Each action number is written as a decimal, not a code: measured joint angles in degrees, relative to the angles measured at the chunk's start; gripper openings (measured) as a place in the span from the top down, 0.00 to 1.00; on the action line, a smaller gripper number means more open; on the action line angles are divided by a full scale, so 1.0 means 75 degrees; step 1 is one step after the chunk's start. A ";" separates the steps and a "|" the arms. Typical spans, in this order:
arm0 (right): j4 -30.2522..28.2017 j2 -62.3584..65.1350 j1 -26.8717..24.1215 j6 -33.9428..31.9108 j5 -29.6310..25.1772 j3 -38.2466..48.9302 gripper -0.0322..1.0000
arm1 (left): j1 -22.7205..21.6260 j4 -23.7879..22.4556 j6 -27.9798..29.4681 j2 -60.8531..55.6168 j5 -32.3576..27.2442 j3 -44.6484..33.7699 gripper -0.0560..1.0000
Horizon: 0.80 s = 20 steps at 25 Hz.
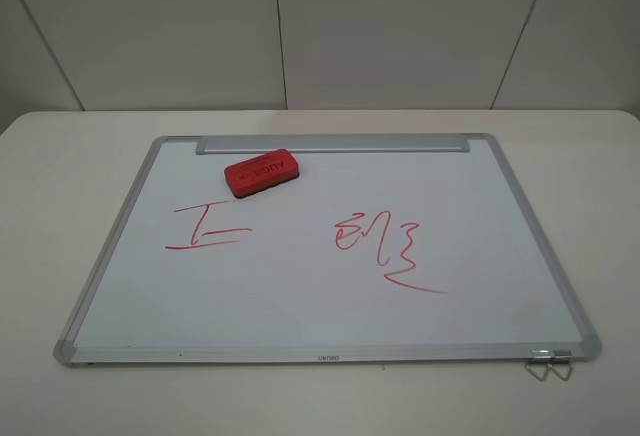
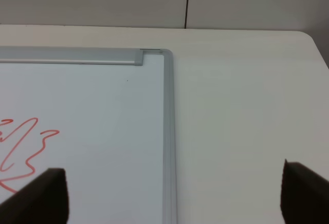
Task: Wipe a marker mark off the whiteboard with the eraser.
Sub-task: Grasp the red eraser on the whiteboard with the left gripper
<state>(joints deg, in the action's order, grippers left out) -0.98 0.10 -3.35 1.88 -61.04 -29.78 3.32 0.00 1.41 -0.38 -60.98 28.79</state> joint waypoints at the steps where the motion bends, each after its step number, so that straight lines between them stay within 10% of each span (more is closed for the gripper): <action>1: 0.0000 0.0000 0.0000 0.0000 0.0000 0.0000 0.28 | 0.0000 0.0000 0.0000 0.0000 0.0000 0.0000 0.29; 20: 0.0000 0.0000 0.0000 0.0000 0.0000 0.0000 0.28 | 0.0000 0.0000 0.0000 0.0000 0.0000 0.0000 0.29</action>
<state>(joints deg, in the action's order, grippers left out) -0.98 0.10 -3.35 1.88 -61.04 -29.78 3.32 0.00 1.41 -0.38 -60.98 28.79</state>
